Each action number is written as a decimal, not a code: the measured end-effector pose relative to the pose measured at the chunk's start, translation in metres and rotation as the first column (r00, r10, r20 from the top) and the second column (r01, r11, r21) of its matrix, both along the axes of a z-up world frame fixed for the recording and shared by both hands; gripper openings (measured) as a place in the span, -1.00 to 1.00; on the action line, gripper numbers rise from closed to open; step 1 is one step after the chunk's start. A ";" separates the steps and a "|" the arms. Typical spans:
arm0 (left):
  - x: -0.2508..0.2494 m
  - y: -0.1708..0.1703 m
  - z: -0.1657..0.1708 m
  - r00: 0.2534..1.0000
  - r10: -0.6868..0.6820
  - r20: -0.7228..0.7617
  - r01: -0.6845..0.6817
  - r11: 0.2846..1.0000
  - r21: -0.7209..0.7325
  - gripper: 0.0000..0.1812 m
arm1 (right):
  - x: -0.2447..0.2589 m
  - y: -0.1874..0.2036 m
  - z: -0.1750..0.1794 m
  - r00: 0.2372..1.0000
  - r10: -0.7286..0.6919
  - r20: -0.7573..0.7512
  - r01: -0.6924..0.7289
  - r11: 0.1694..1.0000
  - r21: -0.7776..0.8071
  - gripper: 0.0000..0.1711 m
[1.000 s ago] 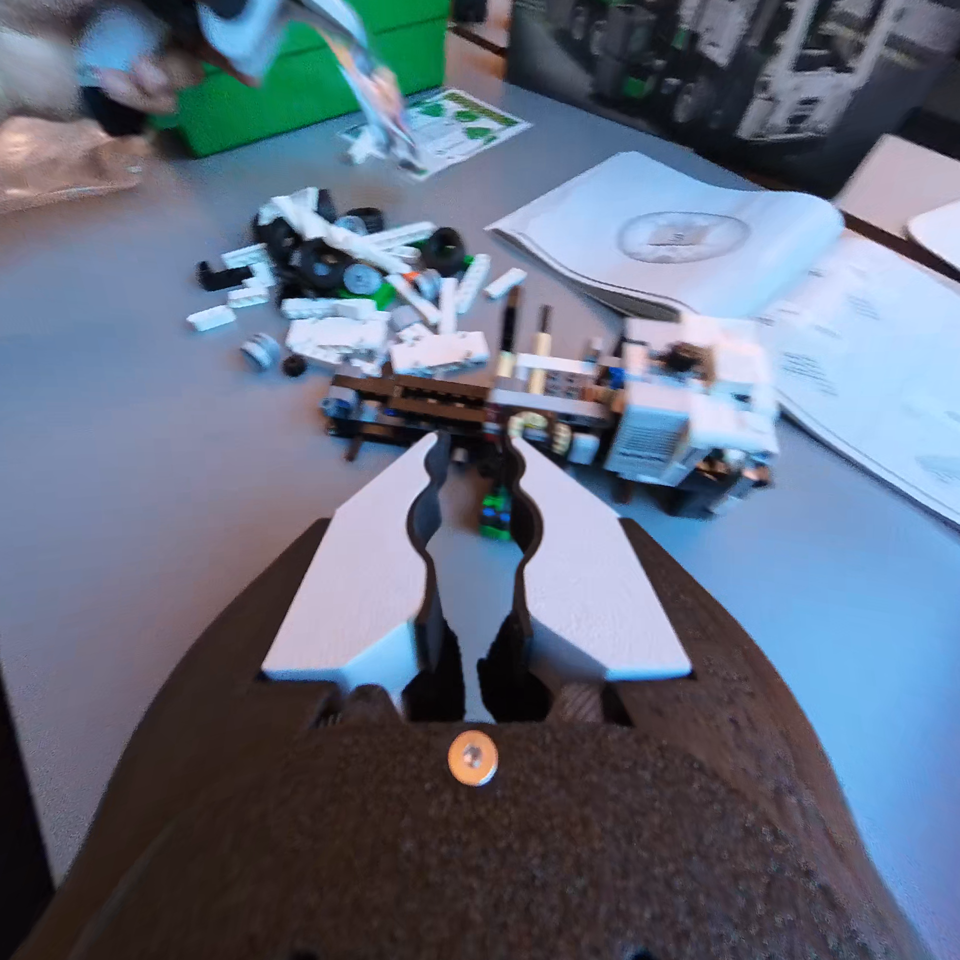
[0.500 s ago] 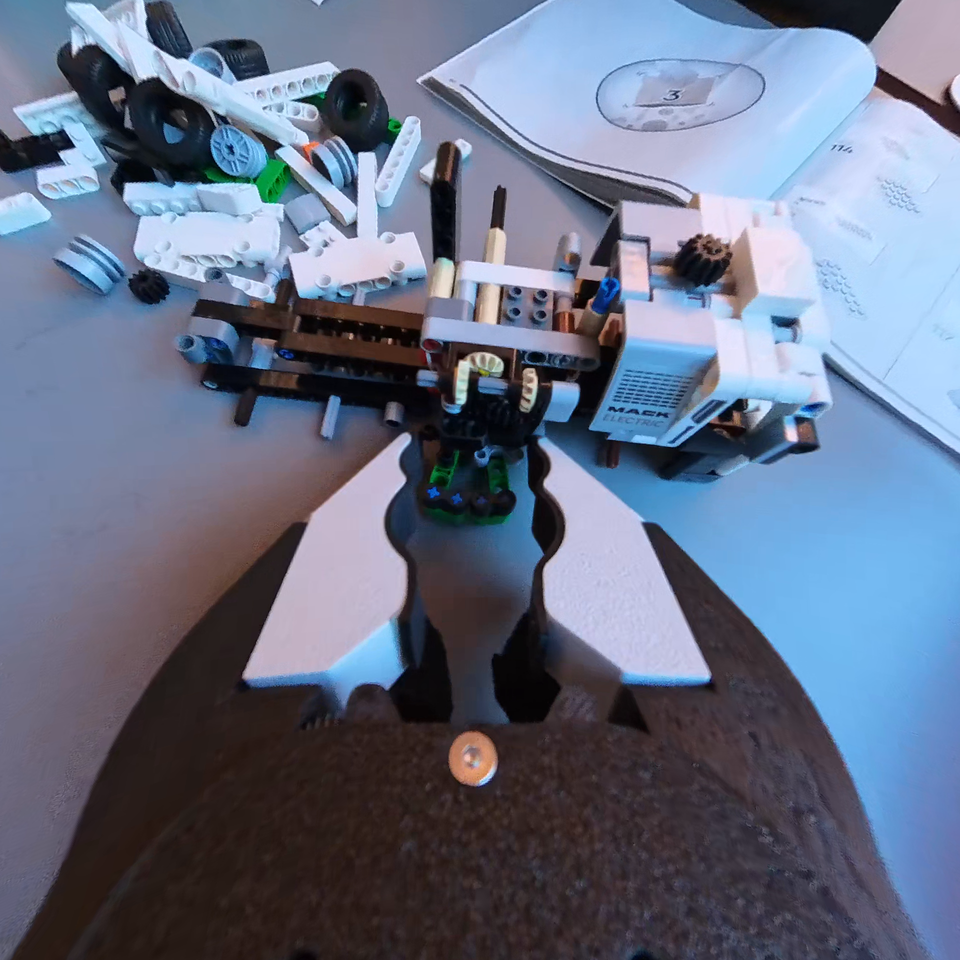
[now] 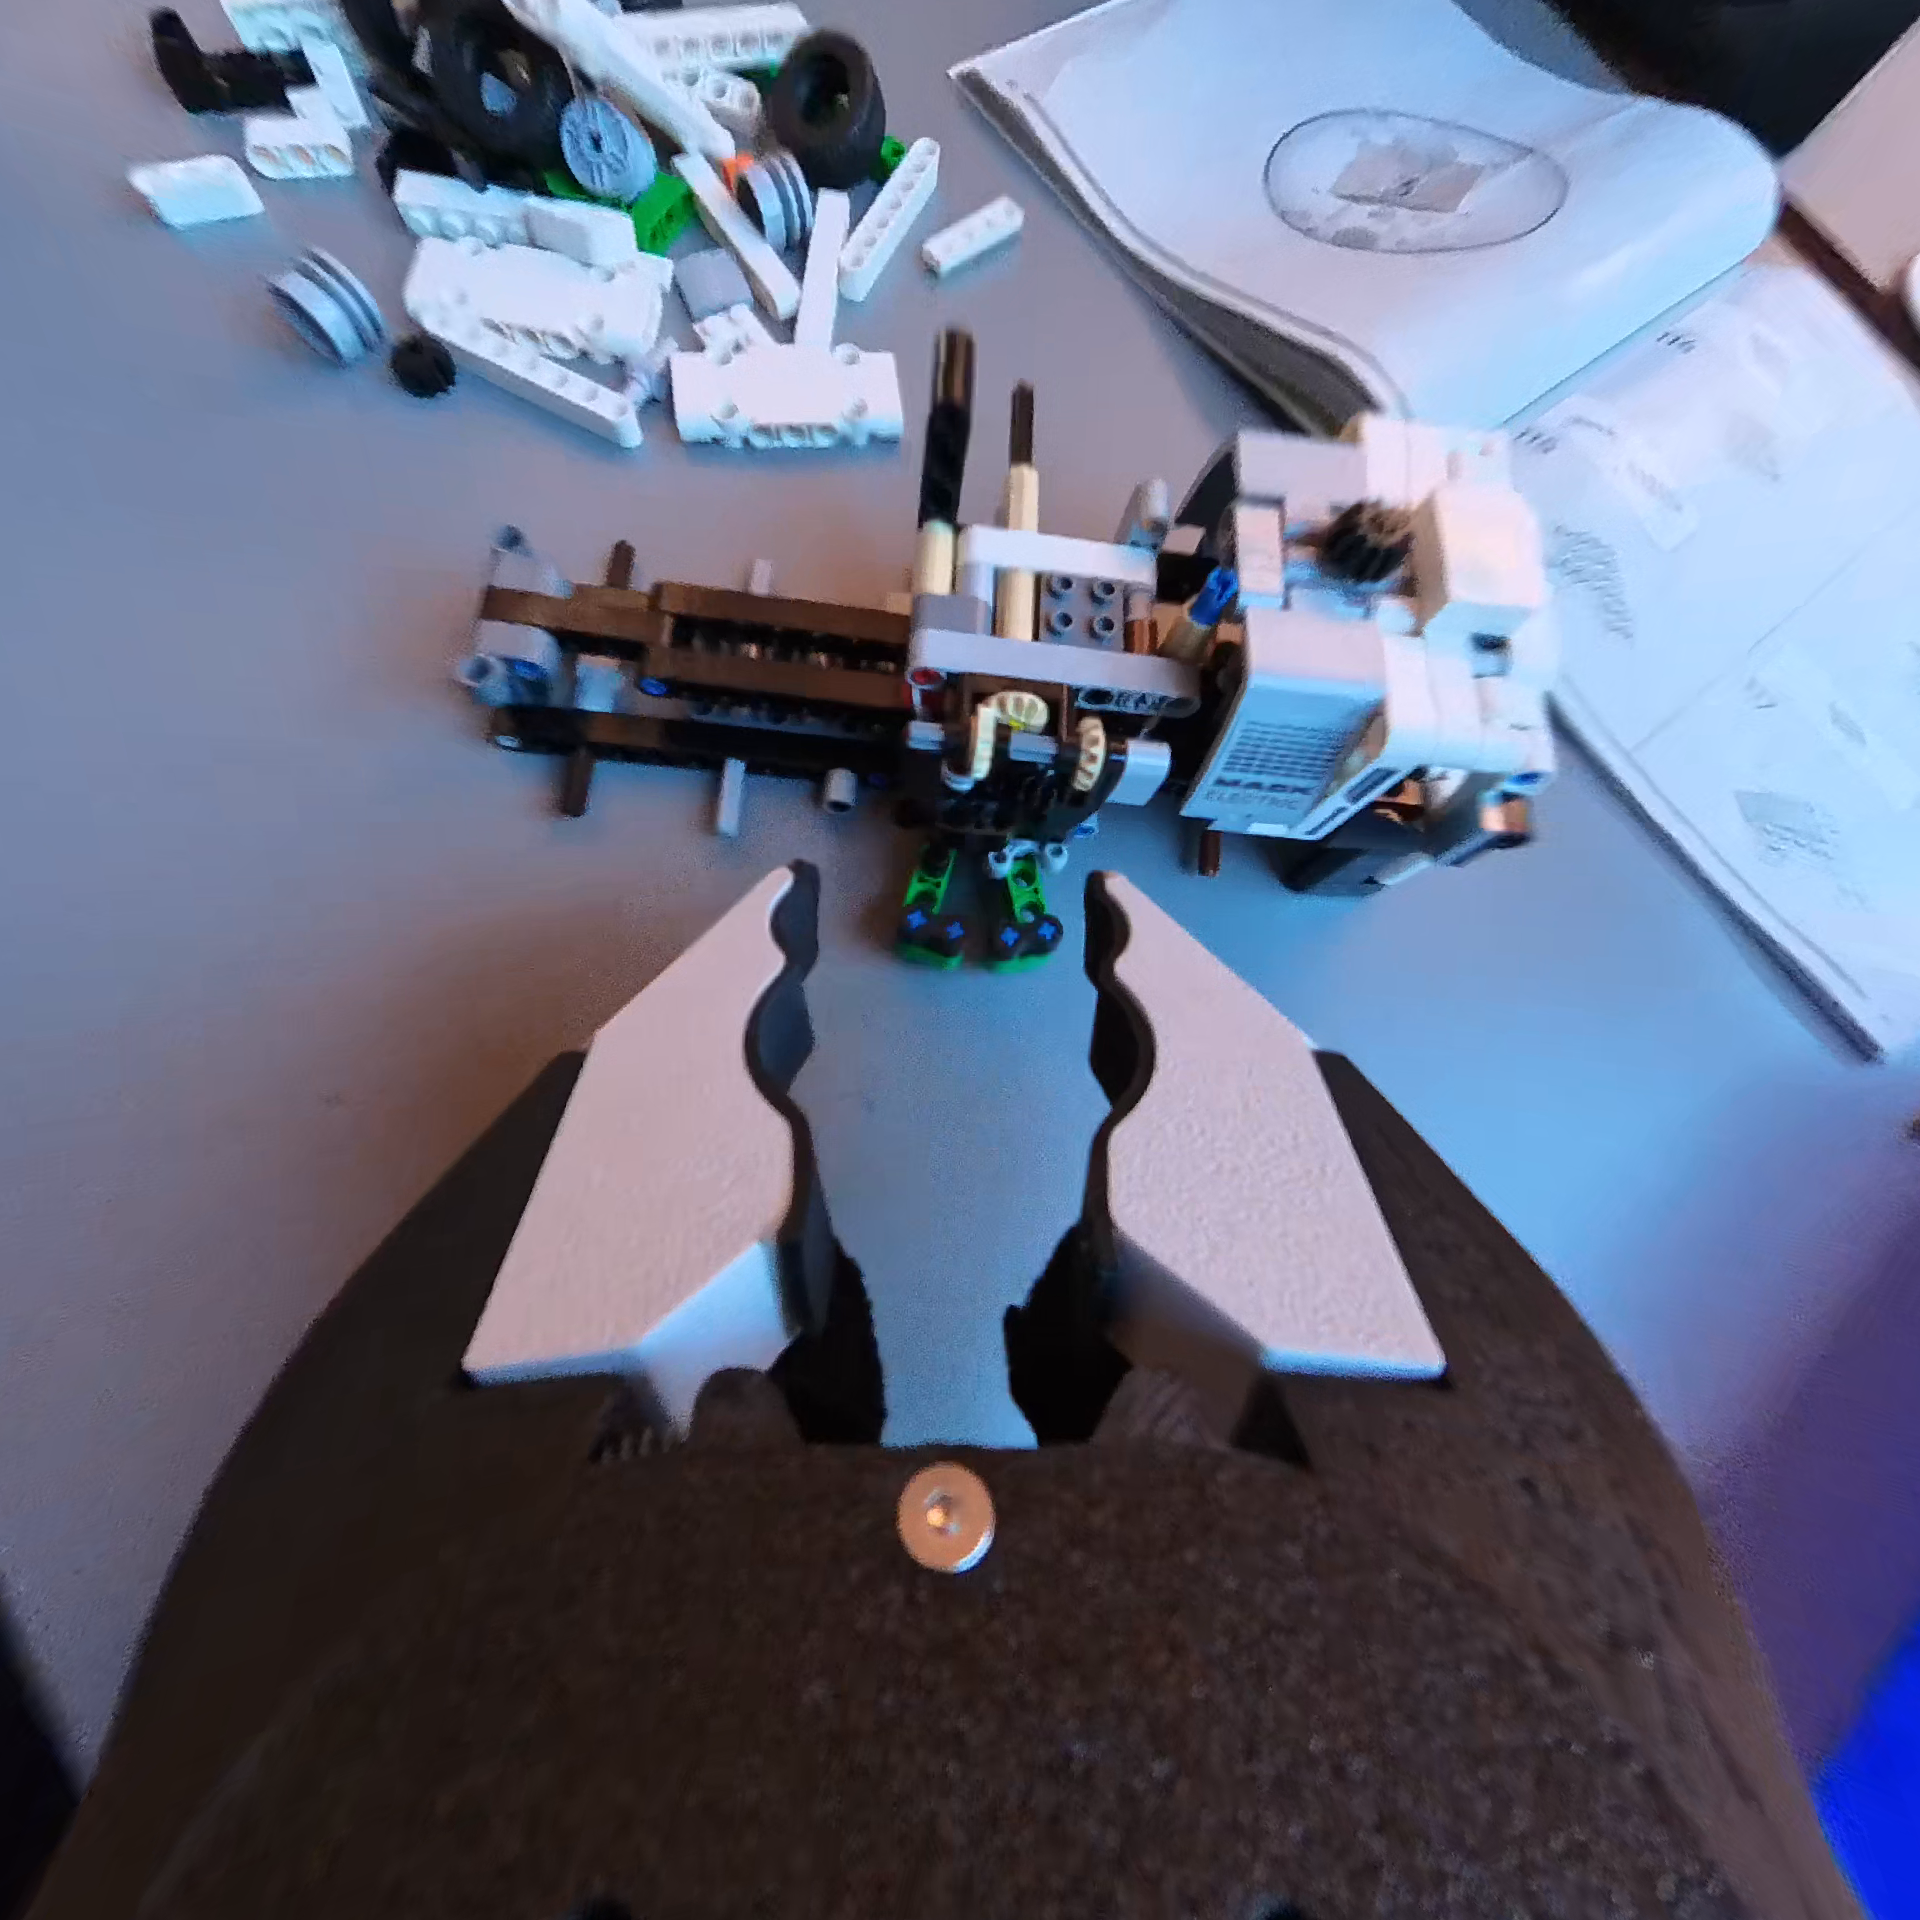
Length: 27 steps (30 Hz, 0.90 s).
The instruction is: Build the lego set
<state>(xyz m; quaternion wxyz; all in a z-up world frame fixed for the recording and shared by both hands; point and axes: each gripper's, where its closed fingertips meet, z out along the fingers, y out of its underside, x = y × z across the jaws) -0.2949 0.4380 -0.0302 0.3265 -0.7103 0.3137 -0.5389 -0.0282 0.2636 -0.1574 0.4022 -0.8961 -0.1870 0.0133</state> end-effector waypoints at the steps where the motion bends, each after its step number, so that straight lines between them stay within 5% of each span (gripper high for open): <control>1: -0.004 0.001 -0.001 1.000 0.010 -0.002 -0.010 1.000 0.002 -1.00 | -0.003 -0.004 0.014 1.000 -0.010 0.003 0.010 1.000 0.023 -0.42; 5: -0.010 0.004 -0.007 0.999 0.027 -0.034 -0.027 1.000 0.013 -1.00 | -0.065 0.024 0.059 0.982 0.038 -0.183 -0.016 0.992 0.123 -0.64; 7: -0.008 0.004 -0.012 0.998 0.020 -0.053 -0.019 1.000 0.023 -1.00 | -0.092 0.049 0.050 0.969 0.076 -0.236 -0.067 0.997 0.048 -0.49; 12: -0.005 -0.011 -0.025 0.996 -0.036 -0.077 0.038 0.999 0.031 -1.00 | -0.092 0.091 0.005 0.989 0.142 -0.044 -0.148 0.965 -0.216 -0.27; 17: -0.010 -0.035 -0.048 0.994 -0.086 -0.060 0.084 0.996 -0.043 -1.00 | -0.107 0.088 0.018 0.981 0.194 0.008 -0.183 0.935 -0.305 -0.24; 24: -0.030 -0.052 -0.094 0.993 -0.088 -0.076 0.074 0.982 -0.173 -1.00 | -0.129 0.090 0.008 0.983 0.083 -0.165 -0.130 0.946 -0.297 -0.31; 27: -0.040 -0.048 -0.117 0.977 -0.054 -0.206 0.018 0.984 -0.175 -1.00 | -0.135 0.095 0.004 0.975 0.005 -0.221 -0.065 0.963 -0.262 -0.33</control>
